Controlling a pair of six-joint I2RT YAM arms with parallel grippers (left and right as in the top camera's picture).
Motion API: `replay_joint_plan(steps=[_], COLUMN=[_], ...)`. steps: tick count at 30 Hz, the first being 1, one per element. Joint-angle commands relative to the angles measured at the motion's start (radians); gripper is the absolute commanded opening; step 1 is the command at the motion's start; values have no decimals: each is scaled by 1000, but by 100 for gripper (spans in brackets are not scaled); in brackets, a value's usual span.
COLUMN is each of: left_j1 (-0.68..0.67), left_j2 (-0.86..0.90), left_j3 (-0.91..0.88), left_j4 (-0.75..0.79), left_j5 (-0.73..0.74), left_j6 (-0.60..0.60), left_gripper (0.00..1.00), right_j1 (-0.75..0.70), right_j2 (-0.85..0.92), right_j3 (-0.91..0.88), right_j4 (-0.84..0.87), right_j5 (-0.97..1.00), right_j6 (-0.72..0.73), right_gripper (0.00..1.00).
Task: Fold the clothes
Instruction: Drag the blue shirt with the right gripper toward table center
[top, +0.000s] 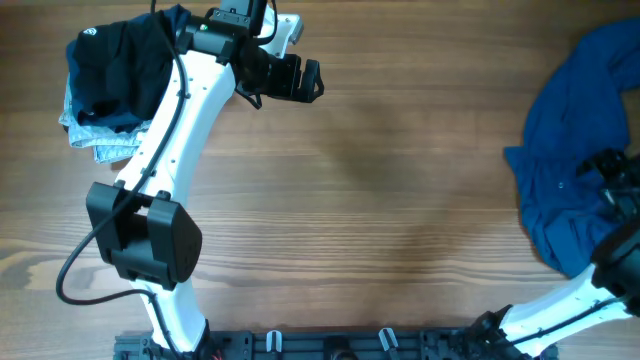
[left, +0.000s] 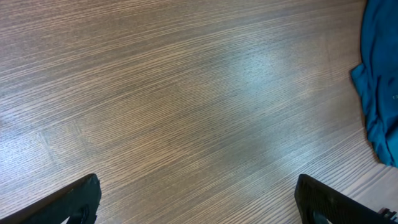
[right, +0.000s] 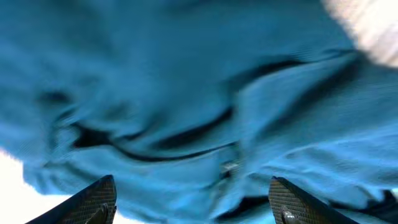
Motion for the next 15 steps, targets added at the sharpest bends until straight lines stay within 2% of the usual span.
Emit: replay_joint_plan(steps=[1, 5, 7, 8, 9, 11, 13, 14, 15], left_j1=[-2, -2, -2, -2, -2, -2, -2, -2, -2], left_j2=[10, 10, 10, 10, 10, 10, 10, 10, 10], left_j3=[3, 3, 3, 3, 3, 3, 3, 3, 3], left_j4=[3, 9, 14, 15, 15, 15, 19, 26, 31], left_j5=[-3, -3, -3, -3, -4, -6, -6, -6, -6], left_j6=[16, 16, 16, 16, 16, 16, 16, 16, 16], left_gripper=[100, 100, 100, 100, 100, 100, 100, 100, 100], right_j1=[-66, -76, -73, -73, -73, -71, -69, -68, -64], right_j2=[12, 12, 13, 13, 13, 10, 0, -9, -19], right_j3=[-74, -164, -227, -254, -268, -269, -258, -245, -232], right_j4=[38, 132, 208, 243, 269, 293, 306, 306, 302], right_j5=[-60, -60, -89, -117, -141, -166, -235, -280, -315], right_j6=[3, -34, -45, -47, -48, -50, -78, -93, -108], right_gripper=[78, 75, 68, 60, 45, 22, 9, 4, 4])
